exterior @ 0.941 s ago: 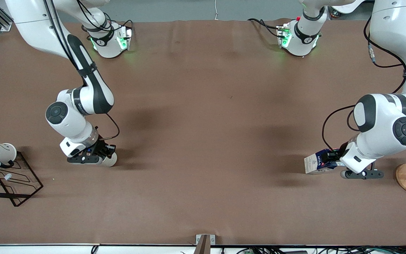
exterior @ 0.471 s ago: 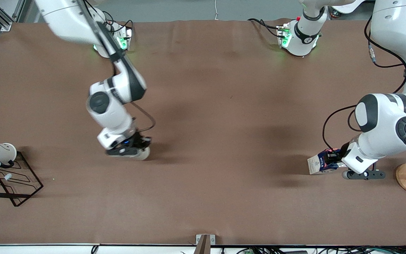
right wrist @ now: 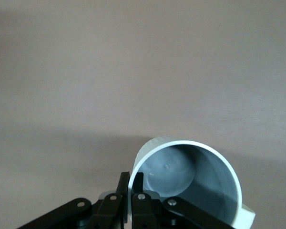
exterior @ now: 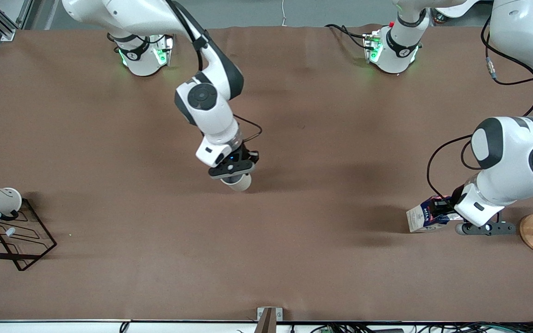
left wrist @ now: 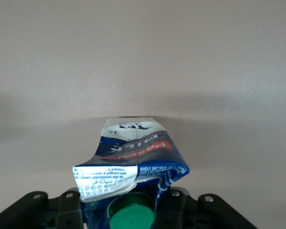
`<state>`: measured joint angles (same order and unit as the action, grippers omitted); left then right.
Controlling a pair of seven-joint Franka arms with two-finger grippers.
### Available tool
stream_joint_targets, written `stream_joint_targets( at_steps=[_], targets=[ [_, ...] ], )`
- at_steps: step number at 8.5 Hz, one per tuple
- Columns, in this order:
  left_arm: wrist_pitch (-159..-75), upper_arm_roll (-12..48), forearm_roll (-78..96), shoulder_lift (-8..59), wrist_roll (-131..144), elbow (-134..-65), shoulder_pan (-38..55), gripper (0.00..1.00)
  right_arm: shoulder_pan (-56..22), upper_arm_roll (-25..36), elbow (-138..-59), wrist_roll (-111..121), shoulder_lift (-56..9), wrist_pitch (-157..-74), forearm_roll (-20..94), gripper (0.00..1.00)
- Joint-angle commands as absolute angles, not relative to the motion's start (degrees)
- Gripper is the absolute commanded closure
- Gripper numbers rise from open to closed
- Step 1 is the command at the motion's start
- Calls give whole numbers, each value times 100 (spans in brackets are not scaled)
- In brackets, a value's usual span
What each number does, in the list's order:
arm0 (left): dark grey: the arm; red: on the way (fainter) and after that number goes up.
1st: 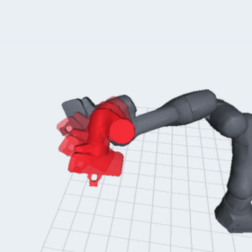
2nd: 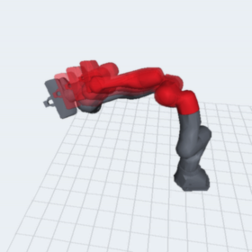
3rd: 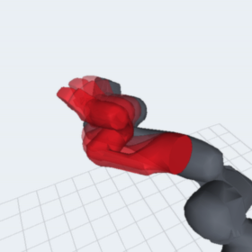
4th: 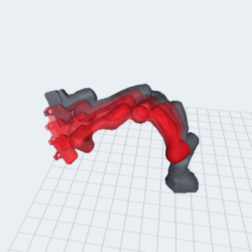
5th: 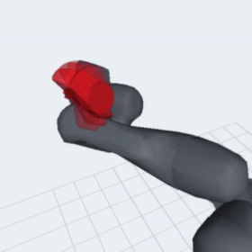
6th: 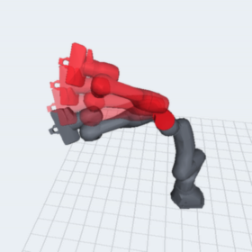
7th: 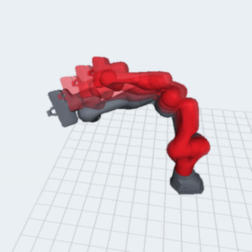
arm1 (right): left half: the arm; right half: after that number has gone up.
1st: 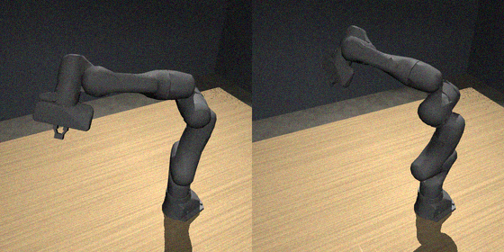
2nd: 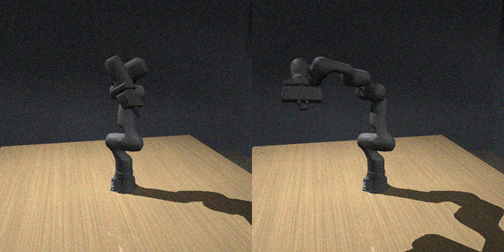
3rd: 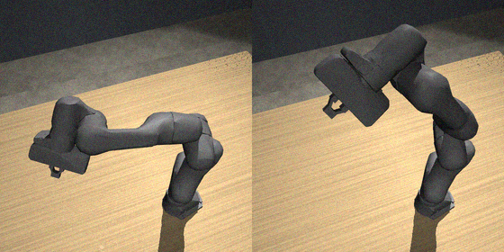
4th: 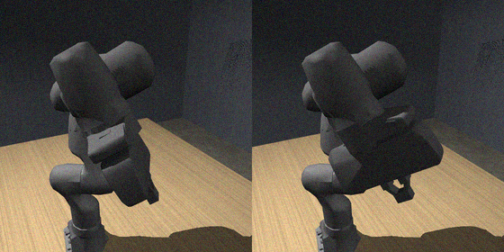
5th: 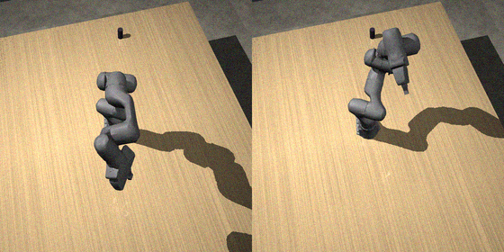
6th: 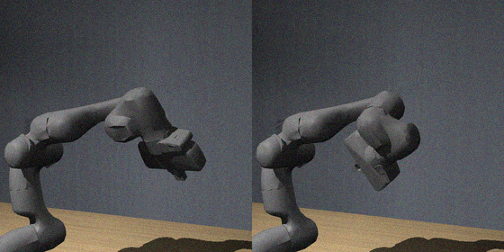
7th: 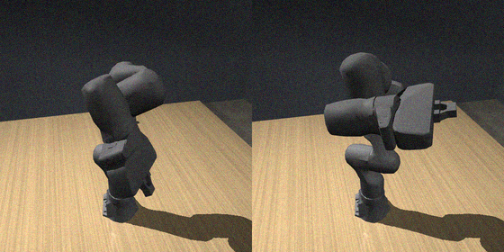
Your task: Place milk next to cup
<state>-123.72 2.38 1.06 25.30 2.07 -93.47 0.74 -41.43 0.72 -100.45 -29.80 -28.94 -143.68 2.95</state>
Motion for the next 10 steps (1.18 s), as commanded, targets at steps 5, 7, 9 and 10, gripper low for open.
stream_joint_targets(
  at_steps=[5, 7, 9, 10],
  targets=[
    [-11787, 1280, 255, 1863, 1543, -9326, 88, 56, -4359, 185, -8569, -3069, -3946, -13368, -447, 89],
    [-11567, 1791, 237, 1724, 2212, -9290, 88, 56, -4368, 185, -8569, -3067, -4051, -13403, -631, 80],
    [-11182, 2370, 202, 1714, 2941, -9115, 88, 56, -4368, 176, -8569, -3163, -4043, -13403, -607, 6],
    [-11171, 2608, 185, 1705, 3214, -9106, 88, 56, -4368, 167, -8535, -3608, -4017, -13386, -598, 1]
  ],
)
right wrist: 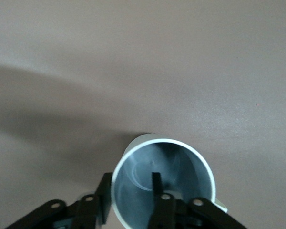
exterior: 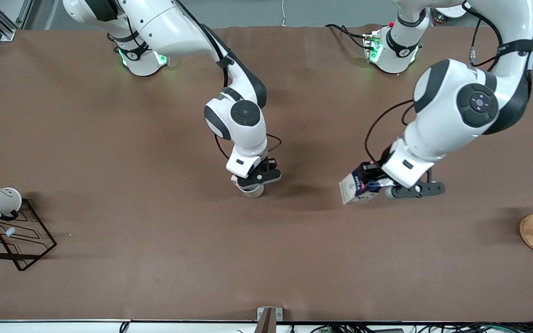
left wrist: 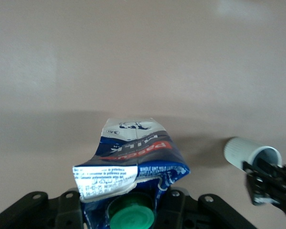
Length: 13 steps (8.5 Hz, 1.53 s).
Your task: Place milk next to cup
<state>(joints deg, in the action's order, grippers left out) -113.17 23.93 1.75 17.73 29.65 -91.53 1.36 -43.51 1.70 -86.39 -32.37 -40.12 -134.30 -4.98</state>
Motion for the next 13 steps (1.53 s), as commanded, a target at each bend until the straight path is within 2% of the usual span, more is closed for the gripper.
stream_joint_targets(
  at_steps=[1, 2, 4, 6, 8, 10, 13],
  targets=[
    [-11136, 2750, 185, 1670, 3373, -9114, 88, 56, -4351, 158, -8465, -4056, -3982, -13360, -598, 0],
    [-11110, 2899, 176, 1618, 3549, -9114, 97, 56, -4342, 132, -8473, -4174, -3947, -13325, -580, 0],
    [-11030, 3207, 158, 1600, 4006, -9071, 149, 56, -4045, 97, -8516, -3966, -3413, -13150, 443, 1],
    [-11030, 3252, -121, 1608, 4497, -9070, 517, 56, -3545, 114, -8639, -3657, -2676, -12063, 711, 1],
    [-11030, 3243, -184, 1669, 4911, -8957, 981, 56, -2614, 140, -9025, -3238, -2051, -11831, 721, 1],
    [-11083, 3234, -805, 2107, 5788, -8686, 1815, 56, -1465, 158, -9018, -2222, -1601, -10894, 642, 0],
    [-11363, 3217, -1063, 2634, 5854, -8439, 2407, 56, 58, 150, -8773, -172, -1118, -9892, 380, 0]
  ],
)
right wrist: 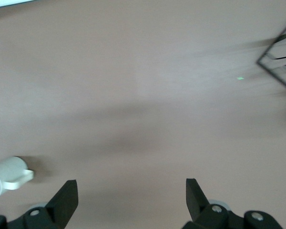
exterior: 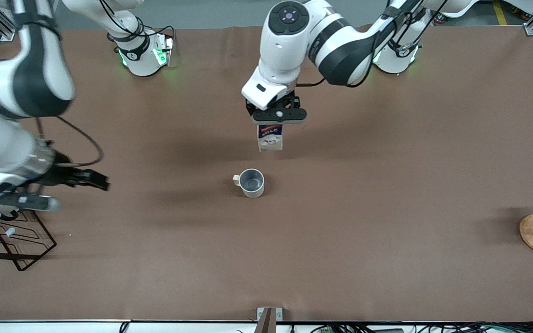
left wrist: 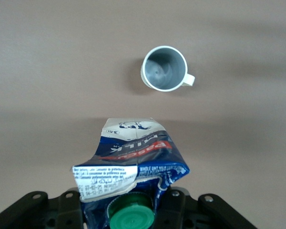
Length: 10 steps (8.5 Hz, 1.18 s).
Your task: Place milk next to cup
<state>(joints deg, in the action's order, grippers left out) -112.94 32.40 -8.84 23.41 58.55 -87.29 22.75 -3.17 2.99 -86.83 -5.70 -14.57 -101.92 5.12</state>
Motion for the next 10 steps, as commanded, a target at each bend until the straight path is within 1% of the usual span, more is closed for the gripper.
stream_joint_targets(
  at_steps=[1, 3, 4, 6, 8, 9, 10],
  targets=[
    [-11416, 3217, -1185, 2837, 5836, -8324, 2504, 56, 236, 158, -8545, 277, -1047, -9427, 256, 0],
    [-11618, 3191, -1239, 3119, 5801, -8166, 2593, 56, 456, 158, -8097, 387, -854, -8731, 246, 0],
    [-11689, 3199, -1352, 3216, 5801, -8156, 2610, 56, 466, 158, -8051, 369, -774, -8562, 237, 0],
    [-11698, 3182, -1441, 3339, 5801, -8156, 2680, 56, 492, 149, -7815, 378, -799, -8569, 281, 0],
    [-11873, 3182, -1651, 3532, 5862, -8156, 2724, 56, 449, 149, -7857, 369, -721, -8552, 281, 0],
    [-11883, 3182, -1713, 3594, 5871, -8156, 2733, 56, 474, 149, -8240, 561, -312, -8508, 281, 0],
    [-11883, 3182, -1766, 3638, 5880, -8156, 2751, 56, 457, 149, -8331, 676, -168, -8534, 264, 0]
  ],
)
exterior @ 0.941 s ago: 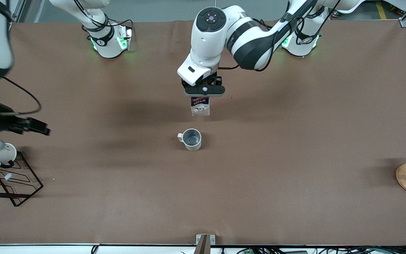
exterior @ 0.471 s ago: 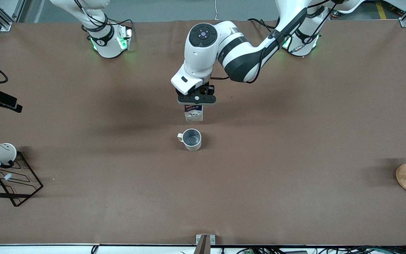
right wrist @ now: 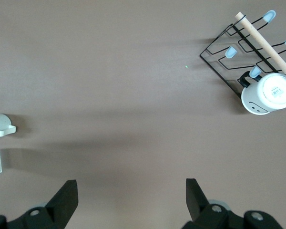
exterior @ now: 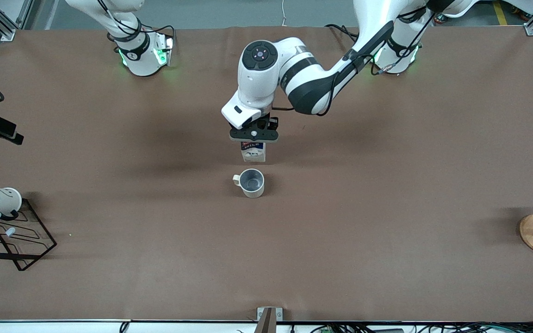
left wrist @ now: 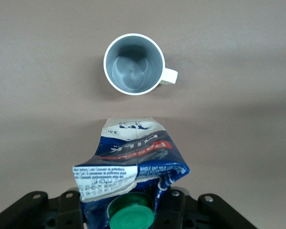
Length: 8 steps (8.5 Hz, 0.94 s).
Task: Place milk next to cup
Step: 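Lower the milk carton with the left gripper beside the mug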
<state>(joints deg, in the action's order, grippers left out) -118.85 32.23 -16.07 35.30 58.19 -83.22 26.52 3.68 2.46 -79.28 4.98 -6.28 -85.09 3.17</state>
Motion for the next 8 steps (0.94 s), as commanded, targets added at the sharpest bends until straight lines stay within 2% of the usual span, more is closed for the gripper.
stream_joint_targets(
  at_steps=[1, 2, 4, 8],
  targets=[
    [-11900, 3182, -1862, 3717, 5897, -8156, 2777, 55, 448, 141, -8297, 685, -150, -8508, 255, 0],
    [-11953, 3173, -1959, 3787, 5932, -8165, 2777, 55, 466, 141, -8514, 790, 155, -8395, 255, 0],
    [-12032, 3182, -2143, 3928, 6020, -8183, 2777, 55, 466, 158, -8596, 940, 368, -8324, 255, 0],
    [-12269, 3182, -2171, 3973, 6099, -8218, 2777, 55, 334, 97, -8630, 940, 343, -8263, -8, 0]
  ],
)
